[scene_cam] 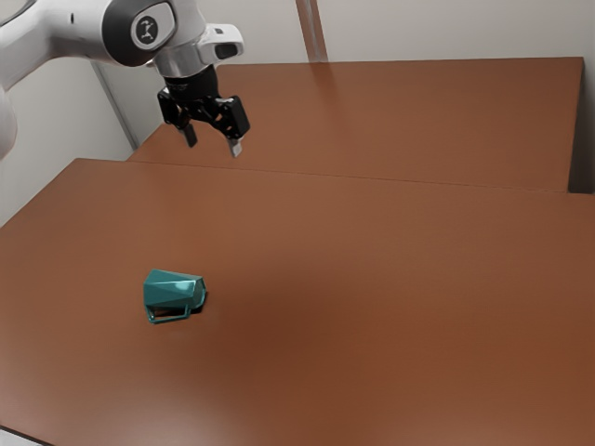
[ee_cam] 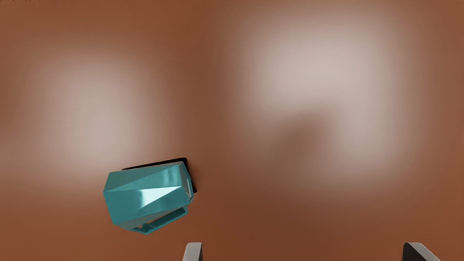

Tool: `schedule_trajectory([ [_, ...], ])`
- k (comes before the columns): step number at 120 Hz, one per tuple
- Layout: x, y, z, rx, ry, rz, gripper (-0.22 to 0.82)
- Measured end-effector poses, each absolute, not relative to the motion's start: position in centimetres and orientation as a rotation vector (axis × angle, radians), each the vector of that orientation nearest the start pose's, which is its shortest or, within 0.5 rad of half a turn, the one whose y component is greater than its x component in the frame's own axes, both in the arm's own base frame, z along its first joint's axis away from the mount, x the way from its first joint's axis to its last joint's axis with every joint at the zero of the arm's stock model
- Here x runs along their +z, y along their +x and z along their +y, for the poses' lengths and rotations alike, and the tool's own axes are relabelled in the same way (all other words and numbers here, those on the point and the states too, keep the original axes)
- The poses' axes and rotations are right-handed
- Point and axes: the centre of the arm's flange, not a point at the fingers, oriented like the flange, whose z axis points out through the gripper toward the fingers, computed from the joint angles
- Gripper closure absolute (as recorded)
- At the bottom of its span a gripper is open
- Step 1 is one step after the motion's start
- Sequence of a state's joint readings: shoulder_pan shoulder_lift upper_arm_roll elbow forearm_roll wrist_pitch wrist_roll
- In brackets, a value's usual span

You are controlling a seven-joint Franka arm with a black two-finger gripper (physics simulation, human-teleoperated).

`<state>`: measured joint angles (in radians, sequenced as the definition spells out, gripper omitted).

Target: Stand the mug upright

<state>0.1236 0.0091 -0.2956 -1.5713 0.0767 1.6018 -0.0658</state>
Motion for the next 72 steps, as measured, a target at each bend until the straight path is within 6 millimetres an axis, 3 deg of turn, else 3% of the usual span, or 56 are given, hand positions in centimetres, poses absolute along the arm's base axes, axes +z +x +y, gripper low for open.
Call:
schedule_trajectory([
  [32, 63.5, 55.6, -8.7, -0.085, -3.082, 0.153, 0.0],
  [72, 61.9, 56.1, -5.9, -0.035, -3.128, 0.063, 0.0],
])
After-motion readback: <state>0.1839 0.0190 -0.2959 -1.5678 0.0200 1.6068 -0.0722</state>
